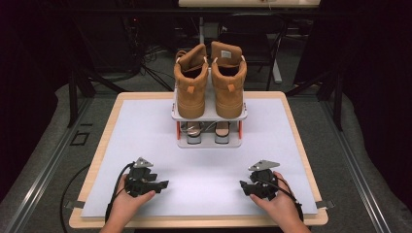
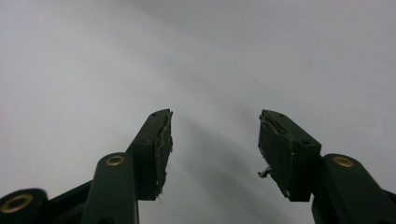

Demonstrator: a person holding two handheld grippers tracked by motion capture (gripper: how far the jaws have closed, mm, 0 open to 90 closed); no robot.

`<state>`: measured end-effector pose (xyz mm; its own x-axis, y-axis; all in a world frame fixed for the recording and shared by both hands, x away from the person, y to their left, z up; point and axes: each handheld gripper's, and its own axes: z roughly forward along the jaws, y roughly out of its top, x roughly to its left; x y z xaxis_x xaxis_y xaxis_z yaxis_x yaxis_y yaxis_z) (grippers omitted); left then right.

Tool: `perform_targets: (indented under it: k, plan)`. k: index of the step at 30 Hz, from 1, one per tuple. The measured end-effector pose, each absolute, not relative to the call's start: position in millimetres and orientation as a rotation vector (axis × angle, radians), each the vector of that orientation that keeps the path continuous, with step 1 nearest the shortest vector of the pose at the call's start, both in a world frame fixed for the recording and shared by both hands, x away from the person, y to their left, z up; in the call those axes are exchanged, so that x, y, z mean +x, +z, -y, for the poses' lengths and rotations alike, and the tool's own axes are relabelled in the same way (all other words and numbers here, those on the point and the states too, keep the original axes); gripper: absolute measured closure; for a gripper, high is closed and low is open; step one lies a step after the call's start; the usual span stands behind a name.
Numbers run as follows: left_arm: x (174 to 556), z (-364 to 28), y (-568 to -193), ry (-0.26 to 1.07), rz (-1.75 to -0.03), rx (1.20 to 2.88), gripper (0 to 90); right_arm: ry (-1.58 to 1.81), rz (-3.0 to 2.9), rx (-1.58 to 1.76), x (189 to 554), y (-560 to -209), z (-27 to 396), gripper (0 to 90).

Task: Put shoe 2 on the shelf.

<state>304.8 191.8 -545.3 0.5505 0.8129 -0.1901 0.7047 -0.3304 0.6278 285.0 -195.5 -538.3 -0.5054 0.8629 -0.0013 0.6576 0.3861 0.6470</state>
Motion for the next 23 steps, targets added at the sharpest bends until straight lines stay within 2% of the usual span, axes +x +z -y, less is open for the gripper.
perform_targets:
  k: [8,23]
  plan:
    - [299,-186,-549,0.287,-1.185,2.072,41.8,0.884,-2.274,1.359,278,-548,198,43.2]
    - [293,-173,-559,0.383,-1.072,2.152,39.3,0.98,-2.232,1.27,274,-558,195,38.8]
